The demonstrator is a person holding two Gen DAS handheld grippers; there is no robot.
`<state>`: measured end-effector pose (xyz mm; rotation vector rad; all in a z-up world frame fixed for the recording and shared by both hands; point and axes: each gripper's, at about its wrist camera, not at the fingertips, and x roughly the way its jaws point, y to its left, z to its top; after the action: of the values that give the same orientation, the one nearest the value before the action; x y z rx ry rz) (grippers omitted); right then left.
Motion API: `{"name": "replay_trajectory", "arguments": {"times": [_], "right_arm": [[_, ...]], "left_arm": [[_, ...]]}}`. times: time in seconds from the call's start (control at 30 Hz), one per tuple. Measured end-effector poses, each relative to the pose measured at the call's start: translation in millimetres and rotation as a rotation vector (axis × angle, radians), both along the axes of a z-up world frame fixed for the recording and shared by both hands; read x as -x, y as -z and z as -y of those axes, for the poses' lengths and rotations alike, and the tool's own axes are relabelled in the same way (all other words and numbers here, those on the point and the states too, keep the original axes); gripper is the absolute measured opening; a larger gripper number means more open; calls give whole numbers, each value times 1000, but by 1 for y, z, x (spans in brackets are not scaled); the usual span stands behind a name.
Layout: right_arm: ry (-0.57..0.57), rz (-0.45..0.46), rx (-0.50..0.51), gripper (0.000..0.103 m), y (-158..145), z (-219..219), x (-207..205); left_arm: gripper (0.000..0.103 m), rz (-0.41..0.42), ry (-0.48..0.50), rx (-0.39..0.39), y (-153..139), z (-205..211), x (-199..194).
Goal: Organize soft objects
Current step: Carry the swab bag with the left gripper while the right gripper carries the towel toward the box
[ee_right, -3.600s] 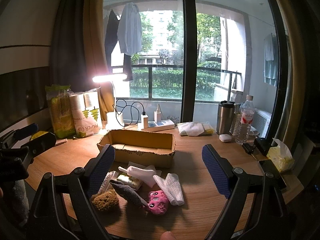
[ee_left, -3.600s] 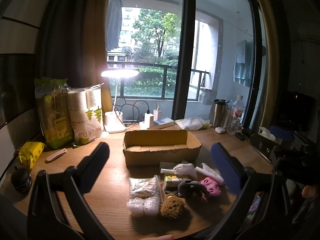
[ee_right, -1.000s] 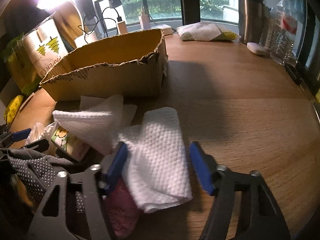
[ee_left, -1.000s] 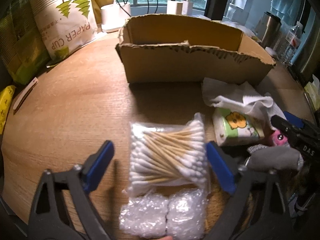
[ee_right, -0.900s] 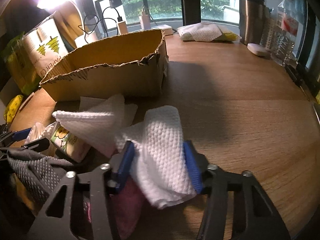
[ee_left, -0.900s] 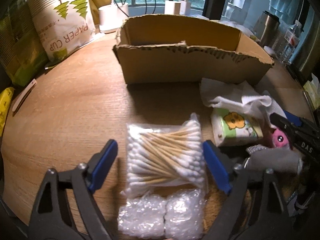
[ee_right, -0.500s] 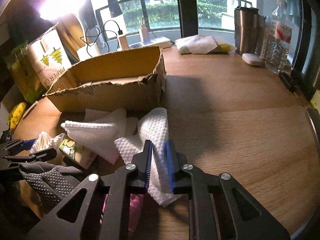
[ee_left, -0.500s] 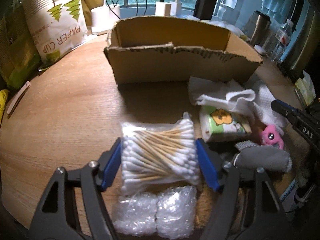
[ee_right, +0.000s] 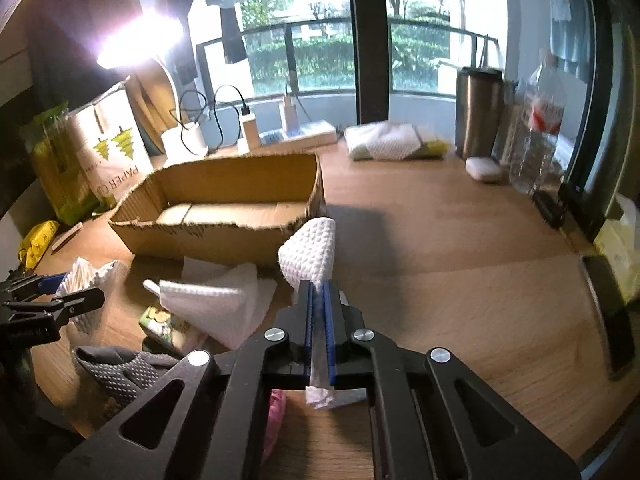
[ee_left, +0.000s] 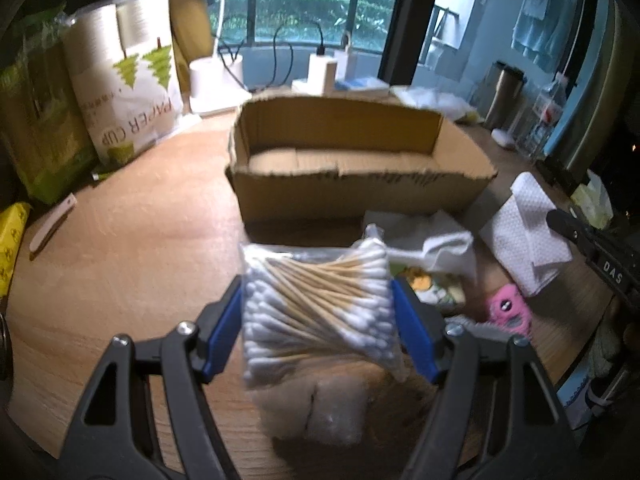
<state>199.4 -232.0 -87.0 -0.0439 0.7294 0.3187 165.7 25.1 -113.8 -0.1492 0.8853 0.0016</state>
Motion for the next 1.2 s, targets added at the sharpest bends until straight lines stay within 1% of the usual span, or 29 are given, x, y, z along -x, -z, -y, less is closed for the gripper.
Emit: {"name": "replay_trajectory", "arguments": {"times": [0.23,0.47,0.57,0.67,0.77,0.93,1.2], "right_arm": [[-6,77,-8,6,-29,-1,4],[-29,149,-15,6,-56,-4,1],[-44,173,-20,6,-64,-7,-2],[-59,190,-29,6,-69,-9,-7],[-72,199,-35,6,-73,-11,-15],[-97,232,-42,6,-85,-16,-28],[-139,279,-63,6,-100,-27,-51]], "left_arm": [[72,81,5,5,-29,-4,0],[72,149,21,-1,-51,-1,-6],[72,170,28,-7,-56,2,-10],[72,183,39,4,-60,4,-18],[72,211,48,-21,-66,10,-29],[72,250,67,-32,-75,19,-47],[72,274,87,-30,-80,28,-70]]}}
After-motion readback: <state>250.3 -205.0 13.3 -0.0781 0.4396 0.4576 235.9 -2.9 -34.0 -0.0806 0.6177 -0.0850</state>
